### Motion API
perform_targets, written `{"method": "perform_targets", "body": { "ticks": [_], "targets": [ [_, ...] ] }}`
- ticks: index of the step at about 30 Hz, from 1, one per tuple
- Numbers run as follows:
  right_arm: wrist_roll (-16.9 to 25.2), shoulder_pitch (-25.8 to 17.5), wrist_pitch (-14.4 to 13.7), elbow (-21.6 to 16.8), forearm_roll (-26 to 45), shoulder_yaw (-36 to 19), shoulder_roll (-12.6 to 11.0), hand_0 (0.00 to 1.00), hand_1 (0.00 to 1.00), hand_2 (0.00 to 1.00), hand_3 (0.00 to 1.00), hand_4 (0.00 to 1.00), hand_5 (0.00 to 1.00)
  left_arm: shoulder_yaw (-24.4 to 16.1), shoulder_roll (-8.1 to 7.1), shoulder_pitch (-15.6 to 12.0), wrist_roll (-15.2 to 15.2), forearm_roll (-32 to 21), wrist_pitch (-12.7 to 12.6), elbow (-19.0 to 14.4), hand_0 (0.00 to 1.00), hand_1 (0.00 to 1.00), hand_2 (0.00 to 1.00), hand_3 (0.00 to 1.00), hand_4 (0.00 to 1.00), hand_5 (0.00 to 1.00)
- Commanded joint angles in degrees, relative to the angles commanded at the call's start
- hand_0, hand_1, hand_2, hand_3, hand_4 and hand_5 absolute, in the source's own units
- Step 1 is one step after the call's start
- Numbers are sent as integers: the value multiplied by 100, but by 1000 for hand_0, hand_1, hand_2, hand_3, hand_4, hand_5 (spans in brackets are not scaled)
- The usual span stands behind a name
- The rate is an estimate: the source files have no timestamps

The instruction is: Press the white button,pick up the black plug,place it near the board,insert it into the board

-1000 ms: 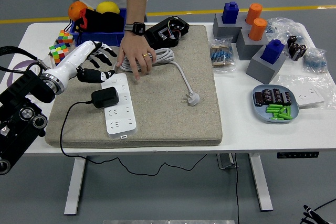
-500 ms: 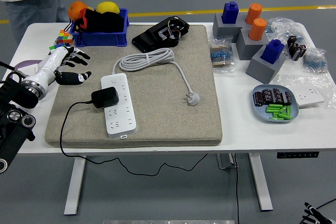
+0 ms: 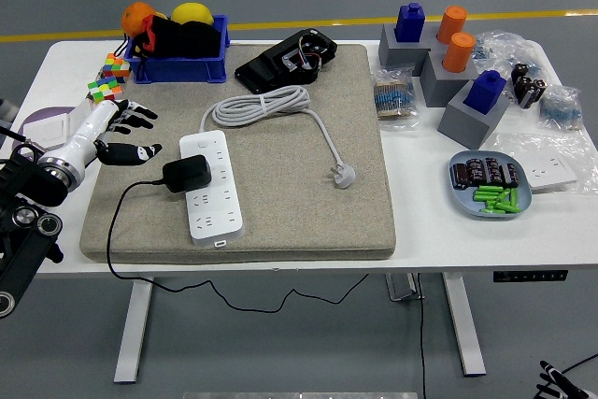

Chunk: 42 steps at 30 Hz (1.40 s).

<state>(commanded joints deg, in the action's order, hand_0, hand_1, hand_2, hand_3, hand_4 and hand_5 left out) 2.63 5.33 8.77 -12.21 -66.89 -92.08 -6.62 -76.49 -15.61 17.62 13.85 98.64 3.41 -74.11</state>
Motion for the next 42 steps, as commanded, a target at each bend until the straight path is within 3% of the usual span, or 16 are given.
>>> {"method": "perform_targets", "body": {
  "ticks": [8, 24, 42],
  "targets": [
    [4, -11, -1, -7, -4, -2, 5, 821, 754, 736, 714, 781, 555, -8, -8, 0, 50, -23, 44, 14, 730, 764, 663, 702, 780, 2],
    [12, -27, 14, -23, -20, -60, 67, 822, 754, 736, 714, 780, 554, -363, 170, -208, 33, 26, 79, -169, 728, 751, 644, 720, 792, 2],
    [21, -38, 9, -36, -42, -107, 94, 820, 754, 736, 714, 780, 553, -320, 290, -285, 43, 21, 74, -185, 722, 741, 633, 712, 781, 2]
  ]
}}
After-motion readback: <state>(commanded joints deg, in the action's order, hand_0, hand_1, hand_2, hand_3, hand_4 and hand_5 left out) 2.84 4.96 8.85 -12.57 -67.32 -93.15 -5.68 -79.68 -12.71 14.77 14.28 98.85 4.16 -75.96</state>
